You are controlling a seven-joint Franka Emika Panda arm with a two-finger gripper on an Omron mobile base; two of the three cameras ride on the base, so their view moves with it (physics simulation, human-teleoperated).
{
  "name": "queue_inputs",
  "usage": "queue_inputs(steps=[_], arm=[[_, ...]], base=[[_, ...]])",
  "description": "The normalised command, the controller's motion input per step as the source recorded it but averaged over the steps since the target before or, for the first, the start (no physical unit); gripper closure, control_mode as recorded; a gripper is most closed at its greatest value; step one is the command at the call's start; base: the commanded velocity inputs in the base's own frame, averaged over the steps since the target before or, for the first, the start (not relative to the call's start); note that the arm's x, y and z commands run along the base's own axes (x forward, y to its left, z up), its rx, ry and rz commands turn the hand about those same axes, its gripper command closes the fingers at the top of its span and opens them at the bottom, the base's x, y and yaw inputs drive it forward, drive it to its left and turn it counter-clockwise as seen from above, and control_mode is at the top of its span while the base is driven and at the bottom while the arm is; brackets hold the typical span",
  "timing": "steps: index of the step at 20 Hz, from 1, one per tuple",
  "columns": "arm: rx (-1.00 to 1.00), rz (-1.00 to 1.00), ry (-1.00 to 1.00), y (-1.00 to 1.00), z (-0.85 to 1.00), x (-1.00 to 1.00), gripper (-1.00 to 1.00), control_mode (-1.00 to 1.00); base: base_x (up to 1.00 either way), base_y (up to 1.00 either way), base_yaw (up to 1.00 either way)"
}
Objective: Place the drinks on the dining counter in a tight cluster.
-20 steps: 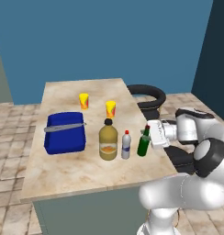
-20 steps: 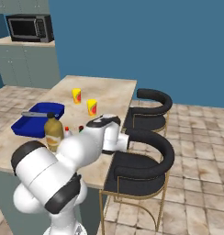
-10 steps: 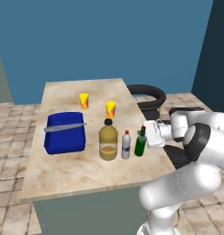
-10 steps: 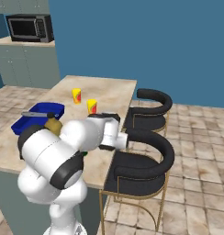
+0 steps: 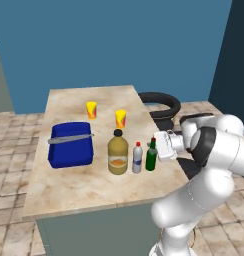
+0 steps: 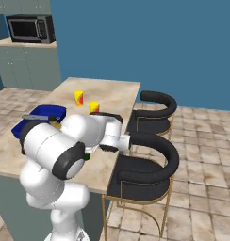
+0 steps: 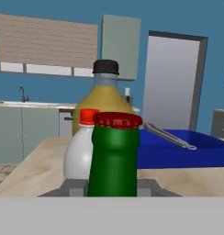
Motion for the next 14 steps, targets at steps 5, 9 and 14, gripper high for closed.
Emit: queue_inputs(steps=[5, 9, 14], arm=[[-0.01, 0.00, -0.02, 0.00, -0.05, 0.15, 1.00, -1.00], [-0.02, 0.00, -0.05, 0.03, -0.14, 0.01, 1.00, -1.00], [0.00, 0.00, -0.01, 0.00, -0.20, 0.00, 1.00, -1.00]], base=[[0.00, 0.00, 0.00], [0.00, 0.00, 0.00], [0.00, 0.00, 0.00]])
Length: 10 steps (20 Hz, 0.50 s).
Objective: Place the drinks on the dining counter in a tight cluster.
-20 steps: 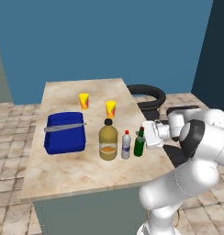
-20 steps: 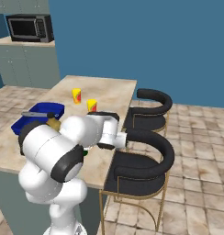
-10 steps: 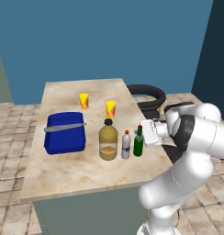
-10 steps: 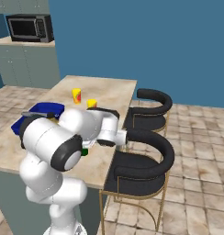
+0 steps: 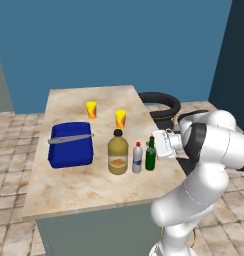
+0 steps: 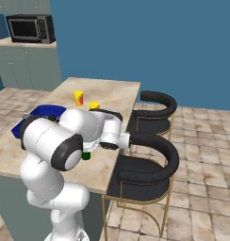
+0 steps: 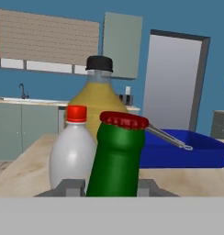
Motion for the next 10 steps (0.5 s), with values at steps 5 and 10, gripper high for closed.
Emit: queue_inputs(steps=[5, 10], arm=[[0.00, 0.00, 0.00, 0.00, -0.11, 0.00, -1.00, -1.00], [0.00, 0.00, -0.01, -0.03, -0.03, -0.04, -1.00, -1.00]], base=[[0.00, 0.00, 0.00], [0.00, 0.00, 0.00]])
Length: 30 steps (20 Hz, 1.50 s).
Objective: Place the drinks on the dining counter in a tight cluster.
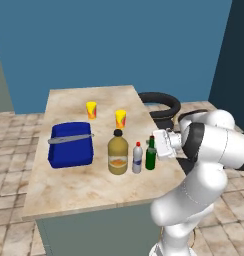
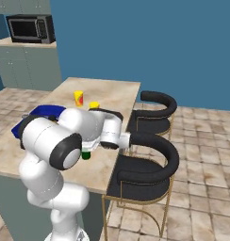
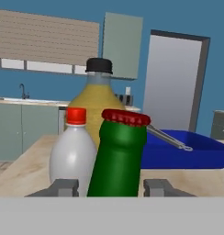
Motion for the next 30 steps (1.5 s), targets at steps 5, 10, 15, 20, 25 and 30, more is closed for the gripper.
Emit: queue_inputs(steps=[5, 10, 15, 20, 25, 30], arm=[[0.00, 0.00, -0.01, -0.09, 0.00, -0.14, -1.00, -1.00], [0.00, 0.00, -0.03, -0.10, 0.02, -0.12, -1.00, -1.00], [0.00, 0.00, -0.02, -0.16, 0.10, -0.16, -1.00, -1.00], [0.00, 0.00, -0.01, -0.17, 0.19, -0.26, -1.00, -1.00], [-0.01, -0.03, 0.00, -0.07, 0.29, -0.34, -1.00, -1.00], [-0.04, -0.15, 0.04, -0.11, 0.25, -0.35, -1.00, -1.00]], base=[[0.00, 0.00, 0.00], [0.00, 0.00, 0.00], [0.00, 0.00, 0.00], [0.00, 0.00, 0.00], [0.00, 0.00, 0.00], [0.00, 0.00, 0.00]])
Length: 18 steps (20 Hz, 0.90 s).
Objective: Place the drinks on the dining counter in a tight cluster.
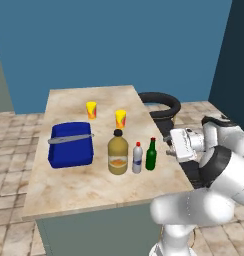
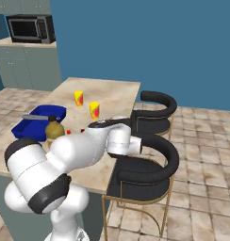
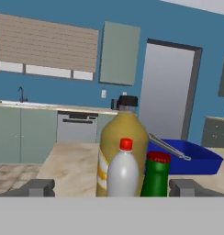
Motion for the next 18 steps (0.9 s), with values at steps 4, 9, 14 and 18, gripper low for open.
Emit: queue_inputs(steps=[4, 9, 14, 18], arm=[[-0.09, -0.22, 0.02, -0.07, 0.26, -0.29, -1.00, -1.00], [-0.12, -0.20, 0.09, -0.03, 0.34, -0.26, -1.00, -1.00], [-0.11, -0.20, 0.20, -0.03, 0.39, -0.32, -1.00, -1.00], [-0.12, -0.22, 0.17, 0.00, 0.27, -0.41, -1.00, -1.00]], base=[[0.00, 0.00, 0.00], [0.00, 0.00, 0.00], [0.00, 0.00, 0.00], [0.00, 0.00, 0.00]])
